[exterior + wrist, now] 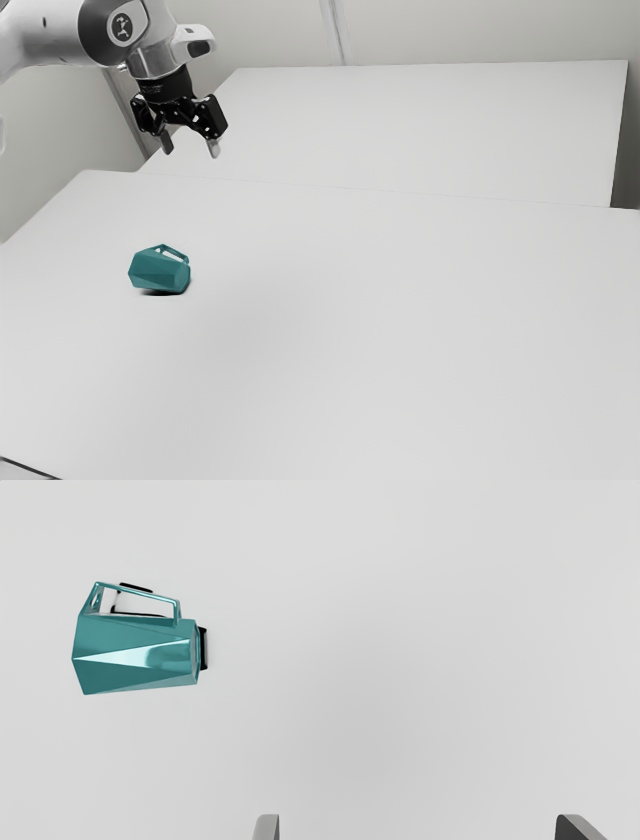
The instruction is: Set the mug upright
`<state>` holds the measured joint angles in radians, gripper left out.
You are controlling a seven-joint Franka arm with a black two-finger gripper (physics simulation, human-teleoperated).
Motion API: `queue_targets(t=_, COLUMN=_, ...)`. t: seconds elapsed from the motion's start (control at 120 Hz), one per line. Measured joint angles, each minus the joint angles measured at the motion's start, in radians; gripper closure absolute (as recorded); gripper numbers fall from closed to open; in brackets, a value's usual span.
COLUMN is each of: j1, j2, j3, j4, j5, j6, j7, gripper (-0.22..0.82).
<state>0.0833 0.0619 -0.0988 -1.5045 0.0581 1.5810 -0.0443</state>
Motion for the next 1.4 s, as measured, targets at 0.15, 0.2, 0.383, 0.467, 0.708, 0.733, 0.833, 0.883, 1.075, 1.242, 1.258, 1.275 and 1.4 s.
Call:
queue_targets(t=0.15, j1=-0.01, j2=0.0, j3=-0.001, j4=-0.001, j5=0.001, j6=0.002, j7=-0.001, gripper=0.0)
queue_targets(t=0.2, j1=-0.011, j2=0.0, j3=0.0, j4=-0.001, j5=0.001, j6=0.002, j7=-0.001, gripper=0.0)
queue_targets(t=0.383, j1=0.0, j2=0.006, j3=0.001, j4=-0.003, j5=0.001, j6=0.005, j7=-0.002, gripper=0.0)
queue_targets(t=0.467, j1=0.005, j2=0.0, j3=0.001, j4=-0.014, j5=0.001, j6=0.009, j7=-0.002, gripper=0.0)
queue_targets(t=0.708, j1=0.018, j2=-0.01, j3=-0.001, j4=-0.092, j5=-0.011, j6=0.055, j7=-0.002, gripper=0.0)
queue_targets(t=0.733, j1=0.025, j2=-0.01, j3=-0.001, j4=-0.105, j5=-0.016, j6=0.064, j7=-0.005, gripper=0.0)
queue_targets(t=0.833, j1=0.066, j2=-0.015, j3=-0.005, j4=-0.166, j5=-0.038, j6=0.091, j7=-0.026, gripper=0.0)
queue_targets(t=0.883, j1=0.09, j2=-0.009, j3=-0.006, j4=-0.182, j5=-0.058, j6=0.102, j7=-0.036, gripper=0.0)
queue_targets(t=1.075, j1=0.218, j2=0.026, j3=-0.007, j4=-0.219, j5=-0.11, j6=0.141, j7=-0.036, gripper=0.0)
queue_targets(t=1.242, j1=0.329, j2=0.084, j3=-0.007, j4=-0.221, j5=-0.163, j6=0.185, j7=0.065, gripper=0.0)
queue_targets(t=1.258, j1=0.342, j2=0.091, j3=-0.007, j4=-0.221, j5=-0.17, j6=0.189, j7=0.078, gripper=0.0)
queue_targets(t=1.275, j1=0.354, j2=0.098, j3=-0.007, j4=-0.221, j5=-0.176, j6=0.193, j7=0.092, gripper=0.0)
queue_targets(t=1.4, j1=0.448, j2=0.145, j3=-0.008, j4=-0.216, j5=-0.228, j6=0.219, j7=0.209, gripper=0.0)
